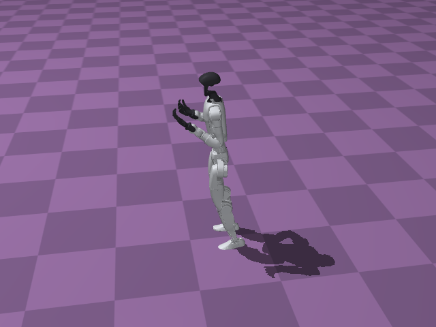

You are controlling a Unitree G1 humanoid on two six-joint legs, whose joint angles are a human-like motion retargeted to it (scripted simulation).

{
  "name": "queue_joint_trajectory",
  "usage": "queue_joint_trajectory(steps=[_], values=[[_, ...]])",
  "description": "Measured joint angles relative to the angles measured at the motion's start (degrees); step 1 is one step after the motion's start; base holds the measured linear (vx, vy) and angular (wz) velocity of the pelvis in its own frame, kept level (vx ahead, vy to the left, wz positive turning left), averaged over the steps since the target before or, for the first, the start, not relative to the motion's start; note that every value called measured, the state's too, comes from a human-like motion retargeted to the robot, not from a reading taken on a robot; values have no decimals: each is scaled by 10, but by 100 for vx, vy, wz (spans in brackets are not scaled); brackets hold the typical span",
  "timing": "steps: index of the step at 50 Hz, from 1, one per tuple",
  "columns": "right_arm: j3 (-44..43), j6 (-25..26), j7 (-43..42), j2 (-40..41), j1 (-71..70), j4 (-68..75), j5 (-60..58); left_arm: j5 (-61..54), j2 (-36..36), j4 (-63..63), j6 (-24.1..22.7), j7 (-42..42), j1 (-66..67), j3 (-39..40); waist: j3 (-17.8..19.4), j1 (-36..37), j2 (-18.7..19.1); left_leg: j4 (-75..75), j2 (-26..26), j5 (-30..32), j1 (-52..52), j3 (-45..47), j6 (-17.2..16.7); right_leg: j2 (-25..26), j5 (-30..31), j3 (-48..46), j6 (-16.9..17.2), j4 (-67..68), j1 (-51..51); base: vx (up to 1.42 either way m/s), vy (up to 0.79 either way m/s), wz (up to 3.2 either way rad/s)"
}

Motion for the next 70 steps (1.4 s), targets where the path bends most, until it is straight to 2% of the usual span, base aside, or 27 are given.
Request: queue_joint_trajectory(steps=[2,5,7,9,10,12,16,18,20,23,25,28,31,33,35,37,40,45,48,52,55,60,63,66,70], values=[[-10,2,-9,-4,-4,7,-61,21,7,2,7,1,21,4,-12,2,1,-20,-4,19,8,-3,2,2,41,19,18,-38,-2,11,-8,3],[-10,-5,-44,-3,-22,29,-157,56,16,12,9,10,37,-8,-10,11,1,-16,-10,-11,16,2,4,-9,68,16,30,-43,-8,4,-7,-12],[-5,-20,-90,-2,-51,56,-201,80,12,30,-6,48,17,-29,12,22,0,42,-17,-69,1,5,21,-22,27,13,20,-28,-4,-3,-7,-10],[1,-36,-135,-2,-90,87,-201,21,2,43,-33,89,-9,-42,40,29,3,148,-15,-132,-36,4,38,-24,-28,15,-4,-5,-1,-2,-3,-3],[-1,-40,-142,-6,-105,99,-192,11,1,51,-31,94,-15,-39,54,30,11,207,-9,-158,-56,-1,45,-19,-50,14,-21,7,3,0,0,0],[-15,-42,-123,-5,-110,102,-144,2,7,50,-4,70,-3,-32,73,32,21,261,1,-160,-78,-15,55,-10,-52,5,-36,17,8,7,0,30],[-24,-41,-72,18,-40,66,-17,-72,14,7,10,21,75,-61,39,39,-2,198,-3,-152,-63,10,73,-31,-9,-21,17,12,7,17,-1,46],[-30,-43,-58,35,-10,53,38,-80,46,0,21,2,94,-45,13,40,-15,122,4,-149,-39,51,72,-36,10,-34,36,5,8,18,2,61],[-51,-46,-57,34,3,48,51,-42,88,4,25,2,94,-5,-7,41,-16,45,19,-121,-14,102,63,-31,21,-48,43,0,9,14,5,63],[-138,-44,-86,-54,-7,46,-113,171,182,9,39,40,67,107,-29,37,-7,-6,36,-80,-3,150,50,-19,7,-65,31,9,4,5,7,49],[-211,-38,-111,-147,-27,50,-289,338,263,10,53,55,37,184,-25,35,-4,-1,44,-90,-7,152,47,-14,-12,-74,23,25,-3,-5,7,33],[-270,-32,-141,-282,-67,77,-492,547,381,31,47,85,-16,220,-4,24,-3,18,53,-104,-21,136,41,-10,-20,-85,9,58,-20,-9,7,31],[-249,-23,-134,-384,-111,119,-558,671,475,67,47,118,-70,177,12,8,5,13,62,-87,-22,127,31,-6,6,-84,3,108,-46,-7,8,27],[-218,-23,-126,-448,-149,152,-574,692,536,92,38,118,-115,139,19,0,11,4,70,-78,-19,125,23,-2,24,-71,15,159,-75,-3,8,13],[-188,-21,-110,-508,-184,183,-568,710,596,120,36,102,-157,107,18,-4,18,0,77,-79,-18,122,14,0,20,-60,28,201,-100,0,3,4],[-162,-18,-100,-557,-217,209,-563,734,647,146,35,96,-193,79,14,-7,22,-1,81,-83,-16,121,3,-10,-11,-69,31,203,-107,0,0,0],[-129,-11,-101,-609,-257,244,-578,774,703,184,35,102,-229,45,10,-7,16,-2,73,-88,-15,125,-7,-39,-44,-102,29,132,-91,0,0,0],[-47,-4,-93,-675,-337,305,-646,870,780,266,29,111,-291,-25,-2,11,-7,11,51,-100,-11,146,-3,-65,1,-138,53,10,-48,6,-7,-27],[-32,-5,-93,-706,-338,331,-668,867,801,310,25,110,-277,-31,-8,27,-7,18,52,-100,-3,160,3,-62,14,-127,68,-16,-31,6,-9,-38],[-68,-12,-100,-734,-287,356,-658,820,816,350,12,106,-199,26,-7,39,-4,37,57,-98,-4,171,11,-58,34,-122,90,-45,-13,4,-11,-21],[-142,-22,-105,-750,-207,361,-651,792,819,362,0,105,-98,118,-15,33,-6,66,58,-101,-27,160,29,-61,35,-129,99,-60,-10,2,-10,17],[-290,-27,-101,-742,-68,355,-640,768,805,363,-9,99,48,280,0,8,-13,160,59,-97,-74,123,38,-74,20,-150,97,-59,4,0,-7,39],[-356,-28,-102,-717,-13,351,-638,766,797,357,-12,99,85,329,4,6,-14,157,58,-115,-79,107,23,-73,10,-151,90,-50,5,1,-1,6],[-412,-30,-103,-692,31,342,-638,769,793,347,-14,97,106,359,7,10,-8,88,61,-119,-54,101,7,-61,7,-149,84,-46,10,2,1,-4],[-456,-30,-96,-676,70,330,-632,773,795,336,-11,84,115,374,-2,3,-2,29,63,-109,-26,97,14,-50,6,-153,81,-43,13,6,4,6]])
